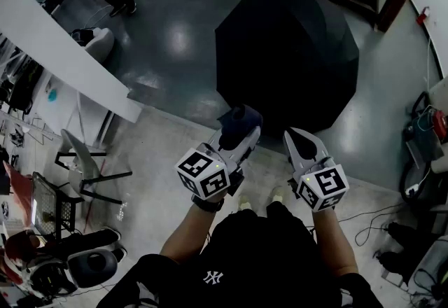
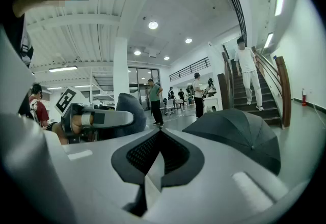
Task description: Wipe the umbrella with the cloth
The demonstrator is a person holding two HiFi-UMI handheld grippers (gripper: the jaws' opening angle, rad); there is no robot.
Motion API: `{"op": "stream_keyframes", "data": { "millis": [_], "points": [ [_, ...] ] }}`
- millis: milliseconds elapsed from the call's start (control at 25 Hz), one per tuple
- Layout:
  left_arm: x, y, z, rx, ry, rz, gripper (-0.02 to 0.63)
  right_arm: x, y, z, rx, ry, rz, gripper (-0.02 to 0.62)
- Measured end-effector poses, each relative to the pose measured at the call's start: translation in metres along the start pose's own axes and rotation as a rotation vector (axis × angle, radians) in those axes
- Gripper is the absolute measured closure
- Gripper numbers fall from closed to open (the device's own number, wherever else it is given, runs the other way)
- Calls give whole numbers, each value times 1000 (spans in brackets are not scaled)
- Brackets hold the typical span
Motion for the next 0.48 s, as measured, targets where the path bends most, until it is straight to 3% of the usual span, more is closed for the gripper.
{"op": "stream_keyframes", "data": {
  "millis": [480],
  "points": [
    [10,7,-5,19,-3,-18,442,9,6,3,14,5,-9,572]
  ]
}}
Point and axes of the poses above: the fingertips, and each gripper's own axes: y forward along the fingers, z to its right, x out of its underside, the point moved 2 cm from there along -y, backward along the fingers, and after that the axes turned 10 degrees about -z, right-handed, at the moved point
